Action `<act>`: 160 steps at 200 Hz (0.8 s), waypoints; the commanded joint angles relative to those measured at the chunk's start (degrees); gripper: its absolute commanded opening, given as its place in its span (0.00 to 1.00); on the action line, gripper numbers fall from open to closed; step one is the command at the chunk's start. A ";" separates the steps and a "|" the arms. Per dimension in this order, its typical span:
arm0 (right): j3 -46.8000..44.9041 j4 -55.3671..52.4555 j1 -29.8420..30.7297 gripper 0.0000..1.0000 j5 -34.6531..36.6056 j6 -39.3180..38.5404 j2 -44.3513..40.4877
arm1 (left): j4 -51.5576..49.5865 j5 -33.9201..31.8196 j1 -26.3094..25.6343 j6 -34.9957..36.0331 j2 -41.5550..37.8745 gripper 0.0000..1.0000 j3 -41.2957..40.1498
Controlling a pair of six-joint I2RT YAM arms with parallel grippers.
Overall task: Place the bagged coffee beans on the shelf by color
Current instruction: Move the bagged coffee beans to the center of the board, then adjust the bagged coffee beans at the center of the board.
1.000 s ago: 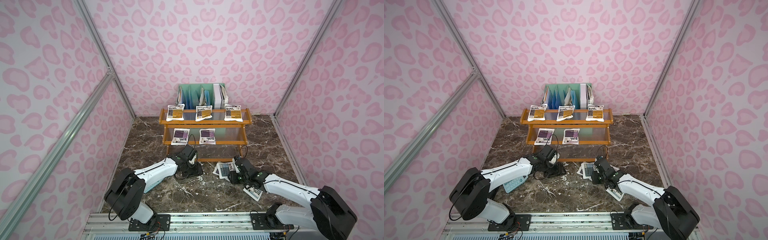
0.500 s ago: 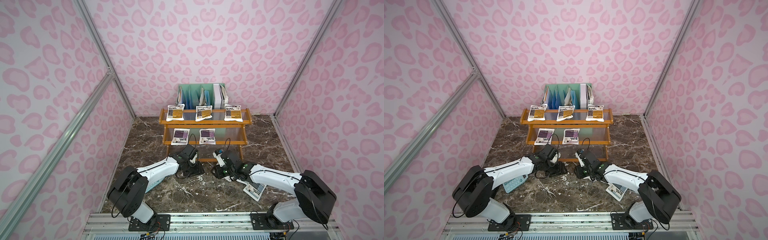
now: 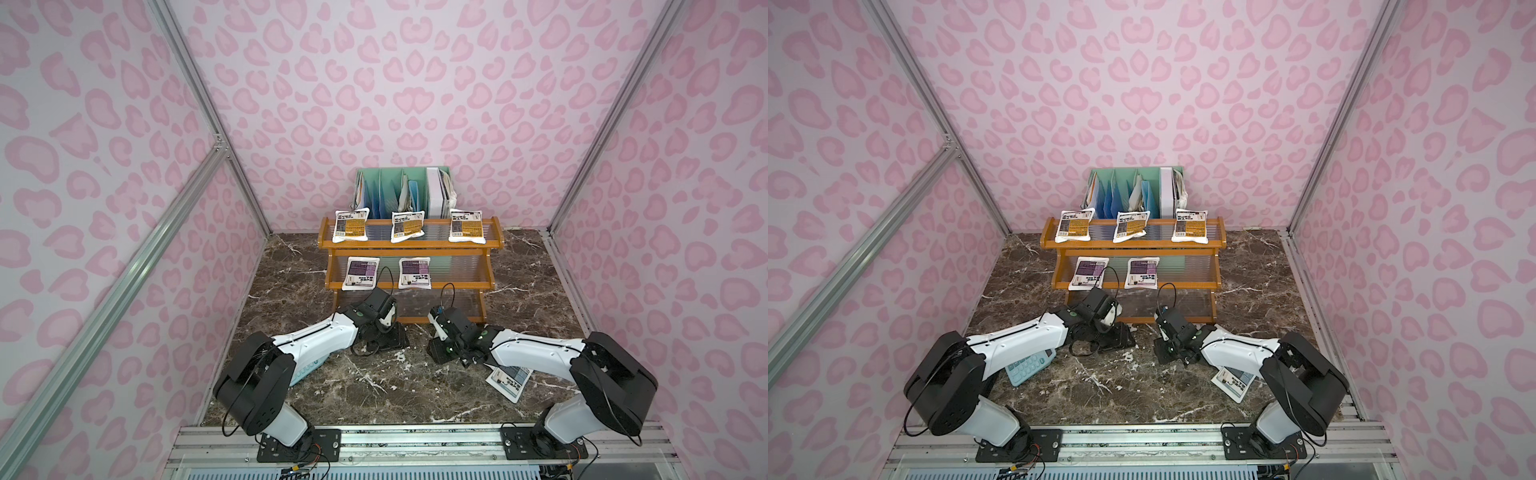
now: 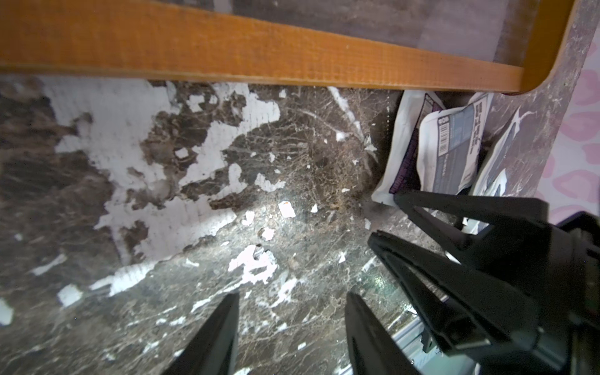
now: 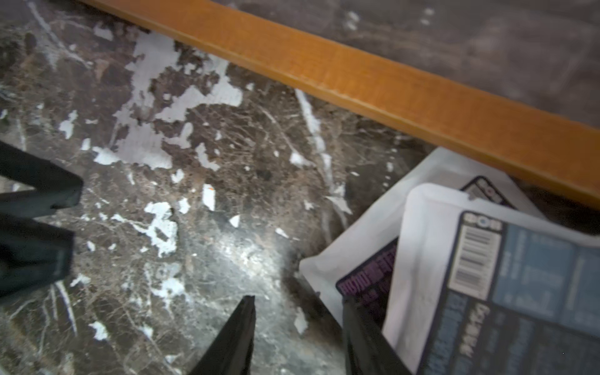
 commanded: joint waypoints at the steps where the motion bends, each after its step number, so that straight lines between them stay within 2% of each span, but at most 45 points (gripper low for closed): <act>1: -1.72 -3.70 -1.99 0.48 4.74 1.78 -2.13 | -0.33 1.21 -0.09 0.93 0.99 0.56 0.83; 51: -4.92 -6.16 -8.63 0.49 7.77 1.17 -6.99 | -0.26 1.87 -0.35 1.30 1.80 0.56 1.56; 128: -4.44 -7.32 -14.74 0.52 10.38 -0.16 -7.69 | -0.71 1.65 -0.43 1.56 0.83 0.56 1.01; 160: -6.57 -5.45 -12.88 0.49 6.34 -0.54 -9.02 | -0.88 1.82 -0.50 1.80 0.98 0.56 1.12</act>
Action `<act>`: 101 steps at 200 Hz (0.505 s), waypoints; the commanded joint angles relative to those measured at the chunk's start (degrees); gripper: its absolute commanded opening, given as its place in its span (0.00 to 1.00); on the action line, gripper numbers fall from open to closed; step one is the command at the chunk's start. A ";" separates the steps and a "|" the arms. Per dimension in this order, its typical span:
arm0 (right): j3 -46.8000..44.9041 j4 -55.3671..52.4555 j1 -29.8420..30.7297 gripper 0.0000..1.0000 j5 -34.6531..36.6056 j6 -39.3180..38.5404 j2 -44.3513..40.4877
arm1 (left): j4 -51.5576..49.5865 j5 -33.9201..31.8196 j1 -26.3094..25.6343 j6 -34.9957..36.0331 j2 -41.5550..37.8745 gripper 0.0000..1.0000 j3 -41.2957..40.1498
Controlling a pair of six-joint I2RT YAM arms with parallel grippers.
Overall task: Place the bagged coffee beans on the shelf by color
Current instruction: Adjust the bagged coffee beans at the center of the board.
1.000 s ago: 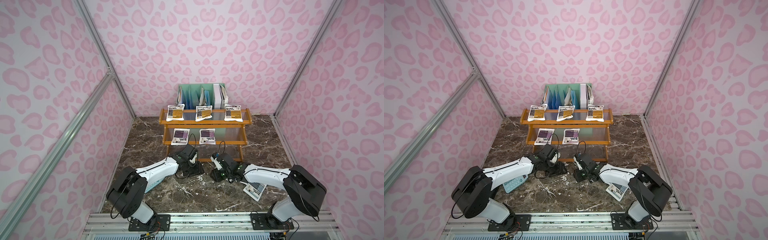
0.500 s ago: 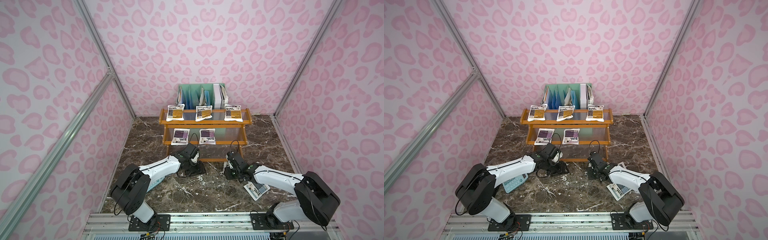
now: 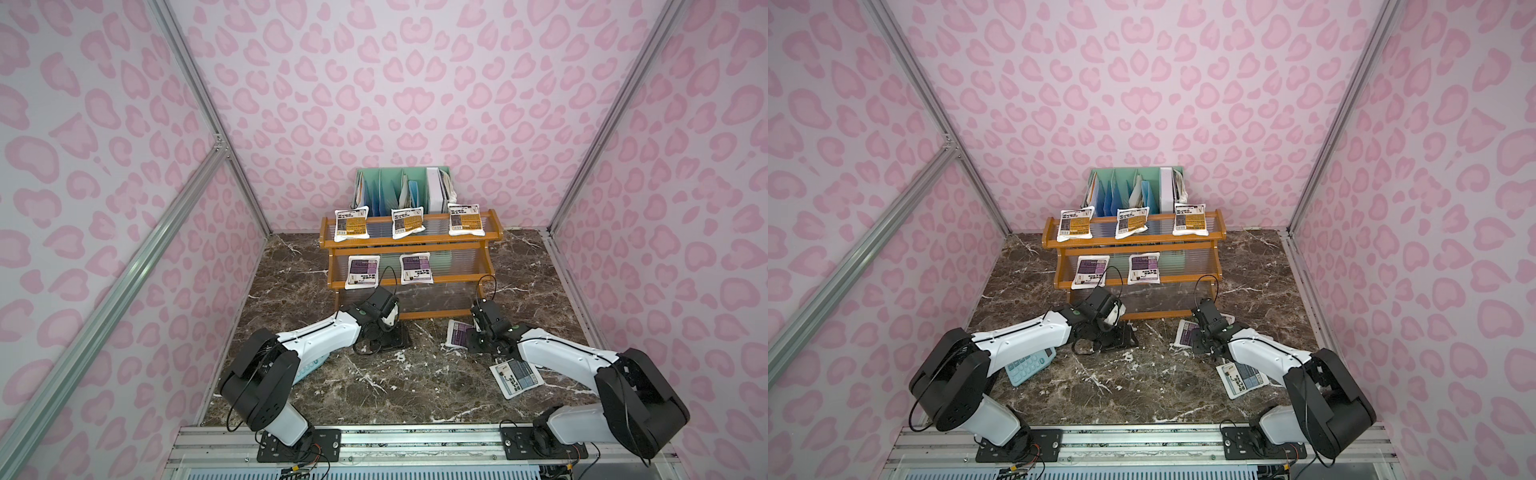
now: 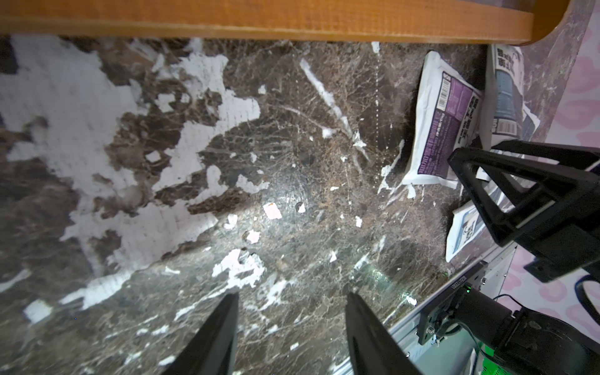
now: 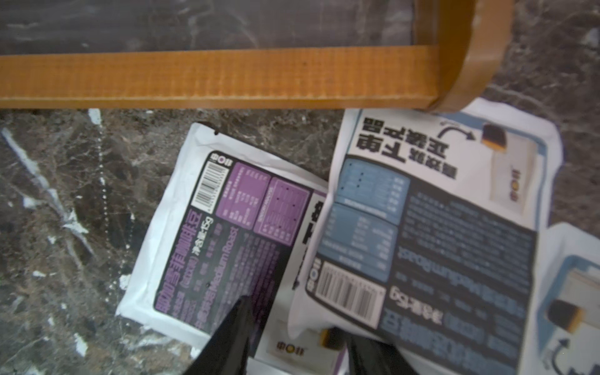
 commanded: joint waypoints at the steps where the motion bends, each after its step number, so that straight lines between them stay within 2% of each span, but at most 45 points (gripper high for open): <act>1: -1.69 2.00 1.75 0.49 -2.12 -0.19 -1.49 | -0.97 0.58 0.01 1.02 -0.22 0.56 0.14; 26: -4.67 4.54 5.99 0.48 -7.61 2.28 -4.26 | -0.51 1.37 -0.01 0.97 0.22 0.56 0.18; 55: -6.61 8.28 14.40 0.46 -15.32 4.29 -6.20 | 0.59 2.36 -0.03 0.86 1.14 0.57 0.18; 73: -5.89 8.51 18.85 0.47 -15.51 4.29 -7.55 | 1.33 3.17 -0.19 0.75 2.15 0.57 0.23; 86: -5.16 6.37 18.87 0.47 -13.06 4.69 -9.53 | 1.39 3.82 -0.61 0.95 3.34 0.57 0.94; 101: -5.18 4.05 15.18 0.48 -11.61 5.48 -12.54 | 1.45 4.39 -1.53 1.63 4.35 0.57 2.07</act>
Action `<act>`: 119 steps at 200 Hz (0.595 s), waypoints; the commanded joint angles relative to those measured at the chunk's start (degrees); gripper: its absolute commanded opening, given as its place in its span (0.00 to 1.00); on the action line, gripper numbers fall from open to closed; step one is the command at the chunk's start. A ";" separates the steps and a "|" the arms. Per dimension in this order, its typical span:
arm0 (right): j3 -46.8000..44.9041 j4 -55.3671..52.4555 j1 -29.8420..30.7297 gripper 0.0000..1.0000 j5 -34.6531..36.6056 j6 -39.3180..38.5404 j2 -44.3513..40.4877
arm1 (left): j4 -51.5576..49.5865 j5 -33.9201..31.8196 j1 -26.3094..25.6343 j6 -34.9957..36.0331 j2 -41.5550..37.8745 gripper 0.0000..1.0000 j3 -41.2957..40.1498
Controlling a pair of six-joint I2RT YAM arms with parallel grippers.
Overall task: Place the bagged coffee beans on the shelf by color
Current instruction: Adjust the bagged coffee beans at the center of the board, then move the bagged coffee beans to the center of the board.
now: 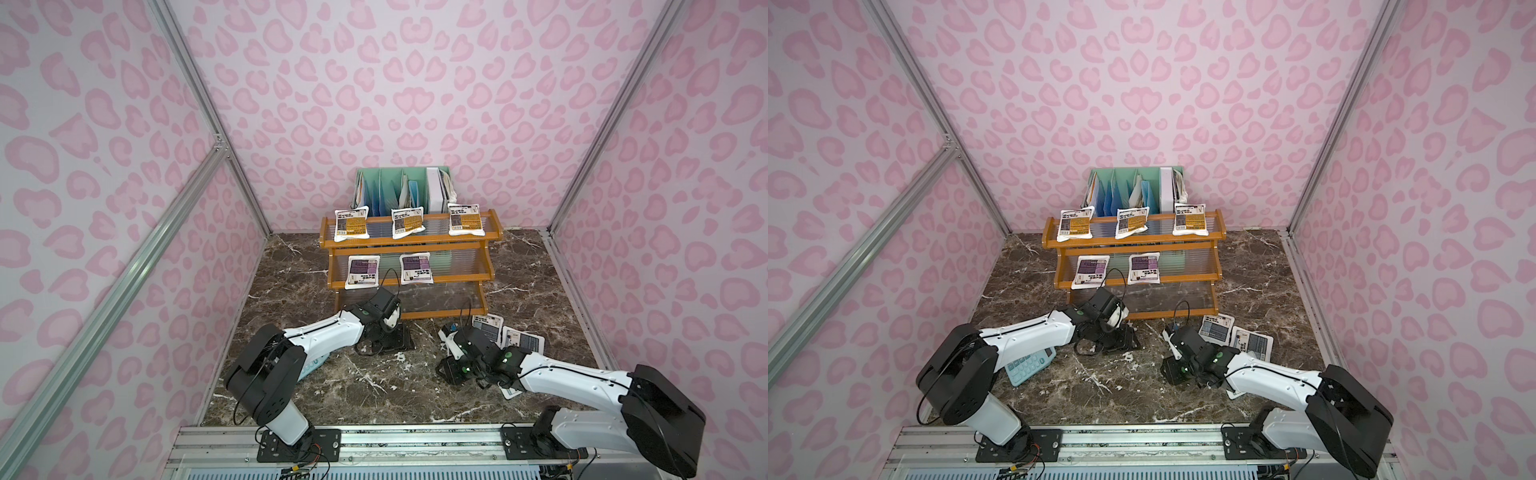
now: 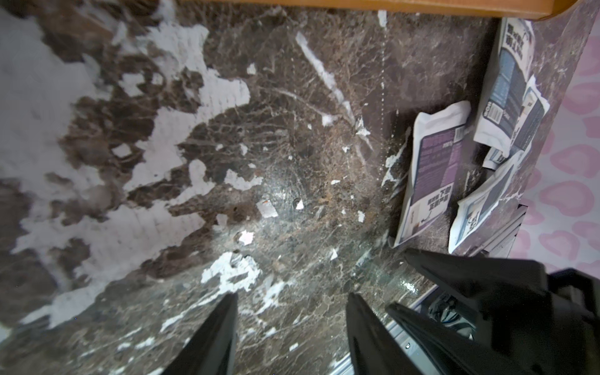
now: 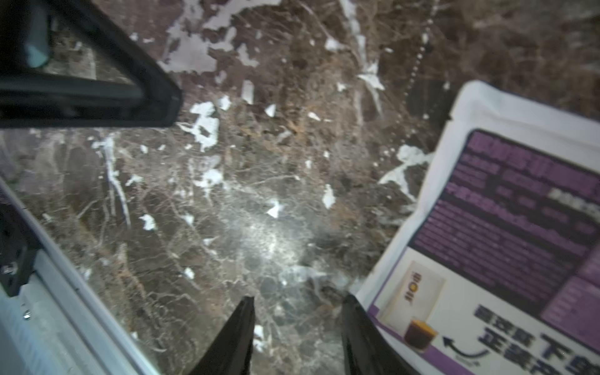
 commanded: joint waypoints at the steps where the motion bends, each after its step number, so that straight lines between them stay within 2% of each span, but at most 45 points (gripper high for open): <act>1: 0.45 -2.46 -3.33 0.48 1.85 1.56 -3.63 | 0.84 1.74 -1.08 1.12 1.25 0.57 1.55; 33: -2.88 -4.72 -15.57 0.48 2.28 4.64 -10.86 | -1.99 4.64 -3.95 4.54 5.74 0.57 7.41; 57: -5.96 -5.50 -22.83 0.48 -1.19 5.27 -12.63 | -3.18 8.19 -5.16 6.10 10.32 0.57 11.05; 86: -9.58 -2.55 -25.27 0.46 -6.43 5.92 -11.07 | -3.89 11.54 -5.49 6.57 14.56 0.58 13.61; 119: -12.73 2.70 -25.22 0.43 -12.40 7.08 -7.74 | -4.95 11.76 -6.15 6.82 15.25 0.58 14.43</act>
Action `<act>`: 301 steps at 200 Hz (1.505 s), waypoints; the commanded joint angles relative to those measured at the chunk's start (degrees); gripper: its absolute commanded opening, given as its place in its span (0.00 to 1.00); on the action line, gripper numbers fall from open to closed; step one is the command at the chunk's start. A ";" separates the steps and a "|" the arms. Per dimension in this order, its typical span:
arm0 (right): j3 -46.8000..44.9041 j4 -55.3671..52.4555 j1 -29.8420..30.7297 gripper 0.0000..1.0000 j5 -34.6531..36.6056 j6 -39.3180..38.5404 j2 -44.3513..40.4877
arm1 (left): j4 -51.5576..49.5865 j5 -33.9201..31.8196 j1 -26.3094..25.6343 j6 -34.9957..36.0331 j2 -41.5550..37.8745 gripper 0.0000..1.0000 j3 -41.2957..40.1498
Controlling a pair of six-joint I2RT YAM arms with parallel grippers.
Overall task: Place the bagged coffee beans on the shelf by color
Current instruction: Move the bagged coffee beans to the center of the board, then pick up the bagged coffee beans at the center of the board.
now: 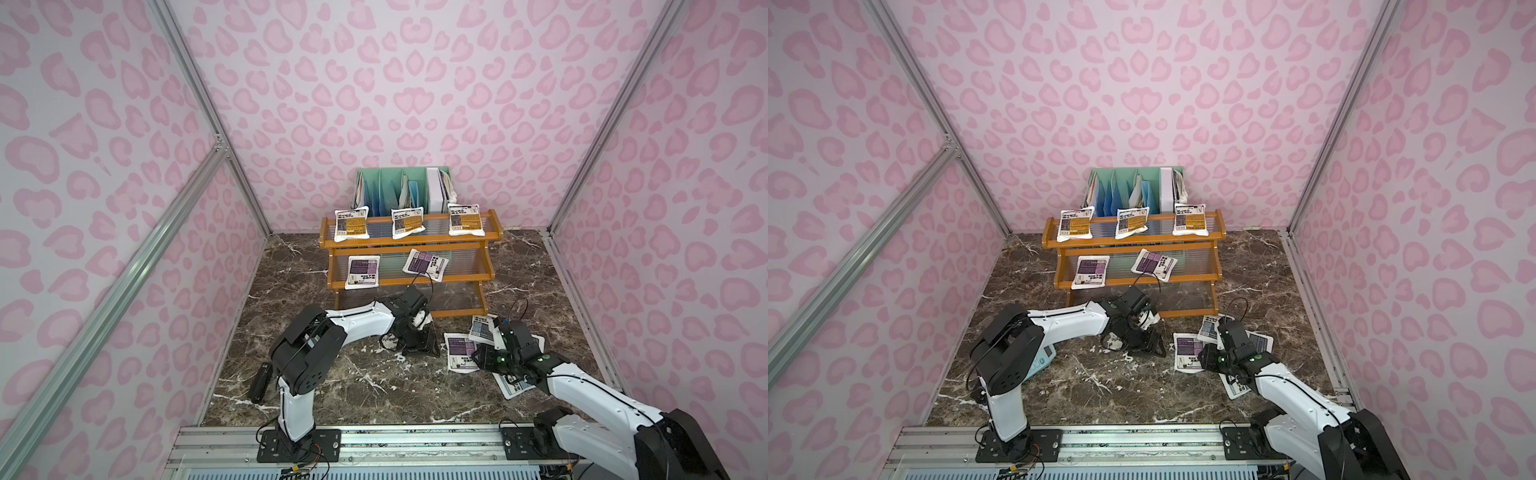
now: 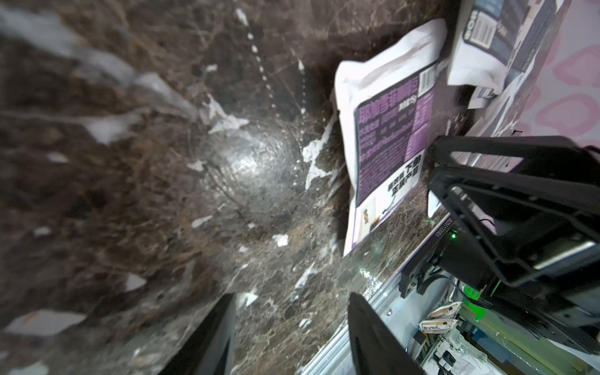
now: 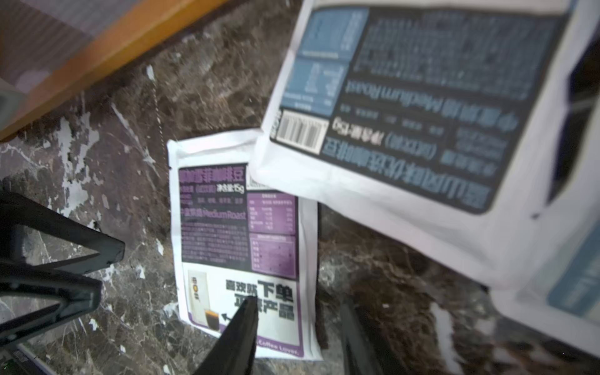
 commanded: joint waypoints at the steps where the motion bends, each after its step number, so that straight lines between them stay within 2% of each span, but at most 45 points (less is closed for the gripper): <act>1: -1.53 3.89 0.07 0.43 -6.08 1.18 2.14 | -1.99 1.62 -0.42 1.39 -0.12 0.58 0.51; 81: 1.01 5.26 5.02 0.43 -4.65 -0.77 7.45 | -1.68 -1.25 -0.54 1.53 -7.74 0.57 -6.08; 144: 9.69 -2.12 8.06 0.44 7.24 -2.74 7.32 | 10.00 -2.75 0.55 0.63 -12.46 0.53 -12.70; 200: 10.67 5.60 8.28 0.43 1.47 -4.60 15.53 | 14.03 -6.06 0.71 -0.32 -9.40 0.52 -11.87; 244: 10.28 9.55 14.71 0.43 0.09 -4.50 20.00 | 12.25 -6.45 0.76 0.37 -6.77 0.57 -10.76; 269: 9.62 11.40 16.13 0.43 -0.68 -3.51 21.47 | 10.65 -5.97 0.75 0.91 -4.95 0.57 -9.76; 288: 10.31 10.88 16.23 0.43 0.18 -3.63 21.99 | 9.86 -5.14 0.82 1.27 -3.77 0.50 -9.37; 301: 10.59 10.87 16.23 0.43 0.31 -3.76 21.88 | 9.72 -4.43 0.87 1.72 -3.76 0.32 -9.32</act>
